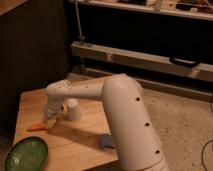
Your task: Drag the pepper across the table
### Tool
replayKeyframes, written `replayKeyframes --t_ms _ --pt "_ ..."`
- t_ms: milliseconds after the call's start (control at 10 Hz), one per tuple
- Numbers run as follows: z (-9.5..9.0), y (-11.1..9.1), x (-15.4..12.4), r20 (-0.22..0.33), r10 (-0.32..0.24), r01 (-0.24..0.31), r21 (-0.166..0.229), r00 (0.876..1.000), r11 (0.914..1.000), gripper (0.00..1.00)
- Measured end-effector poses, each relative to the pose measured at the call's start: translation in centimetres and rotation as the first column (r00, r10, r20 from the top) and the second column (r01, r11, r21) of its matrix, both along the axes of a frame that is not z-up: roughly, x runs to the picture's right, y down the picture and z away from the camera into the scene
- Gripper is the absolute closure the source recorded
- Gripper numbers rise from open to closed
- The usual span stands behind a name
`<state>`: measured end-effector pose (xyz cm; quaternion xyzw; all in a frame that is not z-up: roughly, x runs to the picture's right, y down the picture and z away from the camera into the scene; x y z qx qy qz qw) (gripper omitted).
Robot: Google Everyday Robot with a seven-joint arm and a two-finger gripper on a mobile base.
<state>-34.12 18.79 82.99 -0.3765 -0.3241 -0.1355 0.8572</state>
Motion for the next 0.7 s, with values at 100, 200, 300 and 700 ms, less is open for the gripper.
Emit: replayKeyframes --t_ms 100,200,300,700 --pt "0.0 0.0 0.0 0.0 0.0 0.0 0.0 1.0 1.0 1.0" --pt "0.0 0.0 0.0 0.0 -0.001 0.001 0.0 1.0 1.0 1.0" --pt "0.0 0.0 0.0 0.0 -0.002 0.002 0.001 1.0 1.0 1.0" --pt "0.0 -0.2 2.5 -0.036 0.021 -0.02 0.013 0.999 0.9997 1.0"
